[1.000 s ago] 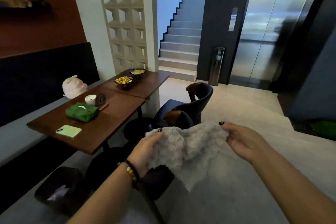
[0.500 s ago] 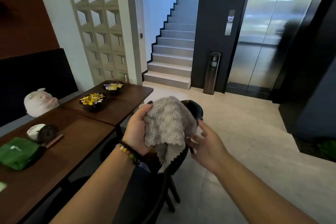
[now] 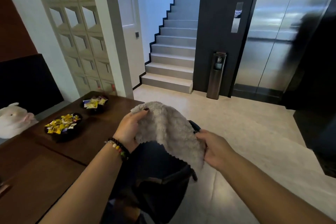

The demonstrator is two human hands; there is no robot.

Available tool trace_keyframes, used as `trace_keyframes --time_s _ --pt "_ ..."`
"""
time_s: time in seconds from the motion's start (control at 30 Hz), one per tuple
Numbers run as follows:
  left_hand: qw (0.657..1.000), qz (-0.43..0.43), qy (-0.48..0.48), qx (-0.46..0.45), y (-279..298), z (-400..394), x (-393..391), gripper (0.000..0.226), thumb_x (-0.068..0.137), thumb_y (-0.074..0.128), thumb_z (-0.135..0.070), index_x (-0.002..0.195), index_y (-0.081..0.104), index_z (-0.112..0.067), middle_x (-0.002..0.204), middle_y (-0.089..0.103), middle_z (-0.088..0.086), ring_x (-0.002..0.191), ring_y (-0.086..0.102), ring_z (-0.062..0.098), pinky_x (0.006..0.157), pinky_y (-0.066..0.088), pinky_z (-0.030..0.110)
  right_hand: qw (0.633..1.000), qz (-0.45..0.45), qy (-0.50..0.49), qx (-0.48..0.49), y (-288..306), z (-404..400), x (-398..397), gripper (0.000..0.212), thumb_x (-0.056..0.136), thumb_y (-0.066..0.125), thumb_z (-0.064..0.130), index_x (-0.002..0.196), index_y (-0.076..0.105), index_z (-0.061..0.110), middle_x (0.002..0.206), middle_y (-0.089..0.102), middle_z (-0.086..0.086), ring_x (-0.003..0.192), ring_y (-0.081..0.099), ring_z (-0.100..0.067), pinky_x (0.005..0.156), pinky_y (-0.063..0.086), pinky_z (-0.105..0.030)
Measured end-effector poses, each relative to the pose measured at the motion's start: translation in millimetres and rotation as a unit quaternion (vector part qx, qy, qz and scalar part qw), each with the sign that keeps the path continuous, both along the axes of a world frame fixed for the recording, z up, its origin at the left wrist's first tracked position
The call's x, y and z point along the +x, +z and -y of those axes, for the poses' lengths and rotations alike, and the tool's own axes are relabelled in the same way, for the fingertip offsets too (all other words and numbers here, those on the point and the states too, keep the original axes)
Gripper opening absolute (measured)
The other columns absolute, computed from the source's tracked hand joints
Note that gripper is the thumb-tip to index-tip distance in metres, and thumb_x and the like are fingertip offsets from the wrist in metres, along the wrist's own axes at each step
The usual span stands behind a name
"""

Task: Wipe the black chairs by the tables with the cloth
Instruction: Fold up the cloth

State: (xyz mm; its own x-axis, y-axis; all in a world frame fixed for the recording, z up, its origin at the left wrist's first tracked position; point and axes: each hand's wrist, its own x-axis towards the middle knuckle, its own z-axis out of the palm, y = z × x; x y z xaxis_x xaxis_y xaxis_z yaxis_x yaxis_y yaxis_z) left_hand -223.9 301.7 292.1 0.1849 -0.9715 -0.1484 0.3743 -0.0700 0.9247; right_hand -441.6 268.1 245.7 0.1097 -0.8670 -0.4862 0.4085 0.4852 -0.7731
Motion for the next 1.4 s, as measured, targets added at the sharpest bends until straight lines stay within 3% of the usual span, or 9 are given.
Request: trace_keyframes --time_s 0.13,0.27,0.37,0.63,0.77,0.9,1.07,1.27,1.4 --pt "1.0 -0.001 -0.018 -0.007 -7.5 66.2 -8.0 0.017 0.094 0.054 -0.006 0.097 0.07 -0.005 0.097 0.071 0.018 0.08 0.071 0.026 0.067 0.06 0.035 1.0 0.01 0.028 0.007 10.5 82.5 -33.2 0.009 0.091 0.061 0.0 0.1 0.061 -0.001 0.103 0.064 -0.016 0.082 0.062 -0.026 0.067 0.053 -0.037" --pt "0.991 -0.12 0.004 -0.06 -15.2 139.2 -25.6 0.027 0.091 0.039 0.013 0.105 0.062 0.006 0.107 0.069 0.023 0.092 0.07 0.03 0.073 0.06 0.038 0.983 0.004 0.18 0.044 0.8 158.9 -48.1 0.014 0.086 0.062 -0.009 0.099 0.064 -0.005 0.105 0.061 -0.021 0.079 0.065 -0.027 0.063 0.059 -0.032" --pt "0.986 -0.142 0.074 -0.051 -14.2 193.1 -36.0 0.026 0.092 0.037 0.014 0.106 0.059 0.007 0.102 0.071 0.022 0.09 0.071 0.029 0.069 0.059 0.035 0.979 -0.014 0.197 0.046 -13.4 219.8 -44.6 0.038 0.086 0.055 -0.017 0.117 0.05 0.005 0.109 0.057 -0.022 0.084 0.061 -0.027 0.054 0.056 -0.029" --pt "0.94 -0.013 0.313 0.135 -30.9 268.4 -1.0 0.014 0.091 0.06 -0.005 0.102 0.062 0.003 0.104 0.064 0.019 0.076 0.067 0.019 0.05 0.056 0.024 0.982 -0.041 0.186 -0.007 -13.1 368.2 -15.3 0.028 0.088 0.053 -0.015 0.105 0.065 0.003 0.103 0.065 -0.019 0.084 0.062 -0.026 0.052 0.052 -0.027" --pt "0.919 -0.007 0.341 0.197 -53.6 255.4 35.1 0.013 0.095 0.056 -0.011 0.099 0.061 0.0 0.09 0.066 0.015 0.064 0.07 0.017 0.048 0.055 0.023 0.971 -0.041 0.232 -0.021 -23.5 418.7 35.0 0.022 0.09 0.052 -0.013 0.104 0.064 0.0 0.098 0.062 -0.017 0.085 0.06 -0.023 0.059 0.051 -0.027" --pt "0.892 -0.045 0.388 0.229 -76.1 237.0 73.2 0.012 0.092 0.062 -0.013 0.095 0.061 -0.001 0.088 0.06 0.014 0.069 0.064 0.021 0.045 0.052 0.023 0.951 -0.048 0.304 -0.035 -33.3 452.0 101.4 0.023 0.088 0.053 -0.013 0.1 0.065 0.002 0.094 0.063 -0.018 0.077 0.059 -0.021 0.066 0.053 -0.028" --pt "0.851 -0.098 0.446 0.262 -110.4 222.4 126.8 0.02 0.09 0.066 -0.02 0.102 0.064 -0.004 0.08 0.064 0.014 0.062 0.063 0.02 0.041 0.048 0.021 0.914 -0.087 0.39 -0.063 -54.1 475.5 201.5 0.027 0.084 0.054 -0.017 0.102 0.063 0.002 0.087 0.061 -0.018 0.065 0.053 -0.021 0.062 0.049 -0.029" --pt "0.805 -0.152 0.497 0.287 -159.2 230.9 190.0 0.019 0.09 0.066 -0.027 0.1 0.059 -0.013 0.06 0.067 0.009 0.058 0.06 0.014 0.041 0.049 0.02 0.902 -0.14 0.404 -0.06 -99.0 494.9 326.4 0.031 0.082 0.054 -0.019 0.098 0.06 0.008 0.074 0.053 -0.014 0.052 0.048 -0.016 0.055 0.044 -0.028" --pt "0.78 -0.178 0.527 0.287 -189.2 248.5 229.4 0.014 0.094 0.061 -0.022 0.1 0.058 -0.009 0.082 0.062 0.008 0.066 0.056 0.015 0.045 0.047 0.023 0.901 -0.153 0.404 -0.035 -135.3 503.4 391.6 0.03 0.081 0.056 -0.017 0.098 0.063 0.008 0.065 0.056 -0.011 0.047 0.052 -0.013 0.056 0.046 -0.026"
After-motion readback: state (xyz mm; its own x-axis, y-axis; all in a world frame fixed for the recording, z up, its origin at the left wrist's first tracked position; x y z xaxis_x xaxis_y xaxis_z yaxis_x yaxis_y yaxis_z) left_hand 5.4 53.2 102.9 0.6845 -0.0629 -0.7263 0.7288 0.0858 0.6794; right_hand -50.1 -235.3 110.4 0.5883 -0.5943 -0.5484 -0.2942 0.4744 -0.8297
